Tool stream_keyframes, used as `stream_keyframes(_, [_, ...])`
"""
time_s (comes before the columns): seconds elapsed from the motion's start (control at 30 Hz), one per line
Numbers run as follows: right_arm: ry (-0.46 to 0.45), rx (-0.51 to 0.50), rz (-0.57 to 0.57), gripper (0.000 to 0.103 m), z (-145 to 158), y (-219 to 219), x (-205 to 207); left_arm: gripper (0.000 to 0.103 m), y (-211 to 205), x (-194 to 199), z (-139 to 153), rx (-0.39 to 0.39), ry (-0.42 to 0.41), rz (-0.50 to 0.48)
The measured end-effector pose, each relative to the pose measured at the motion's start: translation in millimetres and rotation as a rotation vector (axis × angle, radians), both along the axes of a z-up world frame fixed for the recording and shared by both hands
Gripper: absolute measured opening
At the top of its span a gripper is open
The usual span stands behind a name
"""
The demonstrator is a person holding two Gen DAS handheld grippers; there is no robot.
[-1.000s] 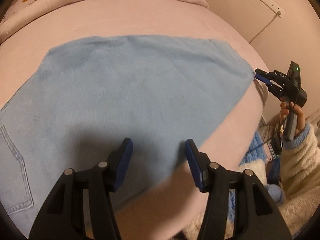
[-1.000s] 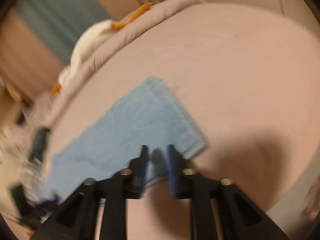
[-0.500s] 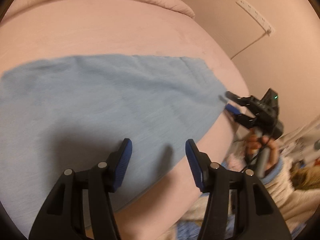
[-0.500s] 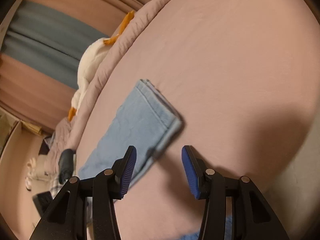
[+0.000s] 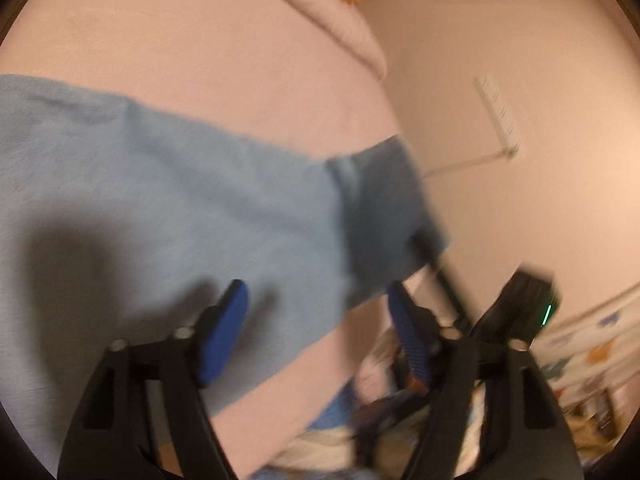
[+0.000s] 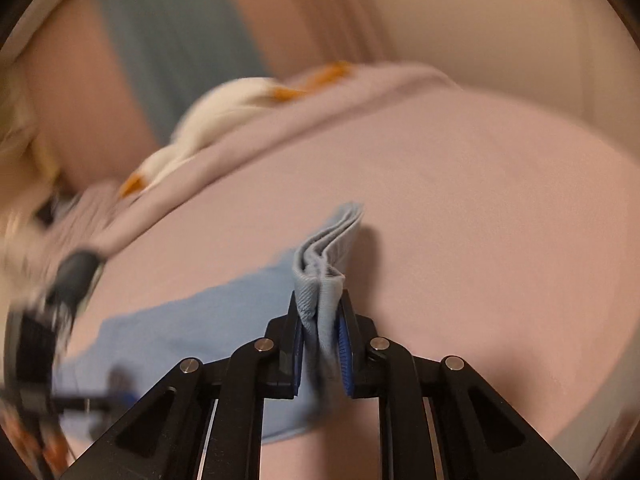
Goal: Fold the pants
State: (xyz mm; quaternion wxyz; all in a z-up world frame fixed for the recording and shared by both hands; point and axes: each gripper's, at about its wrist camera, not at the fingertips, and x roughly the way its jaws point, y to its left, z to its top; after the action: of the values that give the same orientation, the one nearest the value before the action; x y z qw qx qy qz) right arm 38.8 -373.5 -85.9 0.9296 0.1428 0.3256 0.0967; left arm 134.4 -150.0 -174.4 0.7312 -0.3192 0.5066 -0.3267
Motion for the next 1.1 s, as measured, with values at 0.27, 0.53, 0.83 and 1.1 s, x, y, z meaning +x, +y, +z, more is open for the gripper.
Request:
stream_keyframes(0.27, [-0.062, -0.153, 0.246, 0.017, 6.9, 99.9, -15.3, 0.078, 2.7, 16.0, -10.1, -0.149, 0.062, 0.057])
stream_keyframes(0.53, [-0.079, -0.220, 0.386, 0.017, 5.3, 141.8, -30.2, 0.011, 26.2, 23.5, -7.7, -0.161, 0.082, 0.111])
stream_keyframes(0.83, [-0.101, -0.221, 0.503, 0.017, 13.9, 186.2, -22.8, 0.006, 92.1, -10.9, 22.7, 0.090, -0.104, 0.212])
stream_keyframes(1.1, [-0.073, -0.231, 0.682, 0.017, -0.4, 252.0, -23.3, 0.007, 143.7, -23.2, -2.1, 0.202, -0.063, 0.320])
